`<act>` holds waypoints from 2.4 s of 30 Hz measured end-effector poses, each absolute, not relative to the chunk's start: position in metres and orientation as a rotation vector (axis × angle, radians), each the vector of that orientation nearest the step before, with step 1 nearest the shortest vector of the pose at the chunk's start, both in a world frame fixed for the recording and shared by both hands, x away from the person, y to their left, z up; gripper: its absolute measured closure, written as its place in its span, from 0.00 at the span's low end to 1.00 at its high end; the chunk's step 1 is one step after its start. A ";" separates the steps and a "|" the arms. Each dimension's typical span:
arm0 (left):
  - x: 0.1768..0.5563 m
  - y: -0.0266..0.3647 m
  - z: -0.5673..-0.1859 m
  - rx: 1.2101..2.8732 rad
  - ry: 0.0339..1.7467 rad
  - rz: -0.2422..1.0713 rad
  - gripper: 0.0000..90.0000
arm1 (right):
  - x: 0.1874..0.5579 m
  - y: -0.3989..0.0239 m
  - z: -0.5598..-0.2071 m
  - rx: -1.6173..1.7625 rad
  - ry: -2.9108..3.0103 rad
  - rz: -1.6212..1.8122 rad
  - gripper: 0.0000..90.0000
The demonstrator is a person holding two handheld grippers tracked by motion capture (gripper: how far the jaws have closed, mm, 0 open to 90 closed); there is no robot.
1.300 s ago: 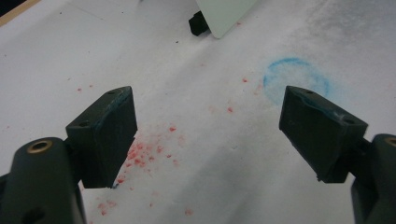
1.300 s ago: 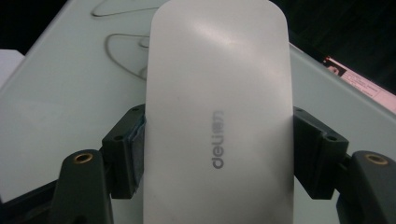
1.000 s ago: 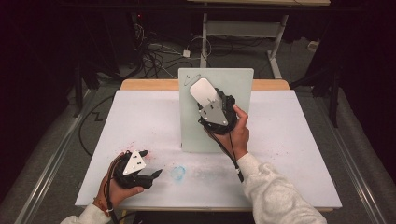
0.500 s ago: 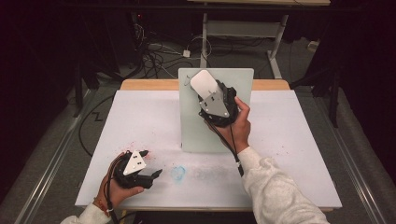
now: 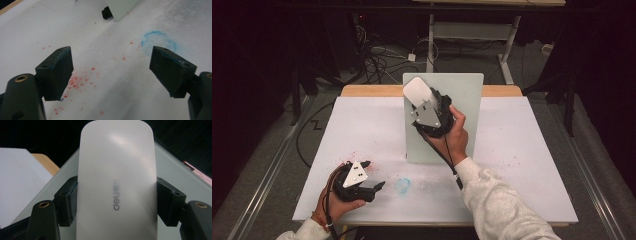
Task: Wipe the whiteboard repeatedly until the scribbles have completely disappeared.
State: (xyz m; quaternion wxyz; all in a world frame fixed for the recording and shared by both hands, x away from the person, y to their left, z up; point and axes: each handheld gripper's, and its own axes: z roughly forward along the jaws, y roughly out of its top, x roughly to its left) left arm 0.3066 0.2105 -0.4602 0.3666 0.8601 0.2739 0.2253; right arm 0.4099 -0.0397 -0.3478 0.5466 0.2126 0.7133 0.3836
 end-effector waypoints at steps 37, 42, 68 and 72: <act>0.306 0.211 -0.461 2.217 0.697 0.571 0.21 | 0.407 -0.035 -0.355 0.434 1.710 0.841 0.34; 0.305 0.211 -0.461 2.217 0.699 0.570 0.21 | 0.410 -0.051 -0.346 0.487 1.677 0.858 0.34; 0.306 0.211 -0.461 2.217 0.700 0.569 0.21 | 0.403 -0.039 -0.367 0.484 1.685 0.871 0.34; 0.306 0.212 -0.461 2.216 0.702 0.570 0.21 | 0.404 -0.039 -0.363 0.470 1.704 0.864 0.34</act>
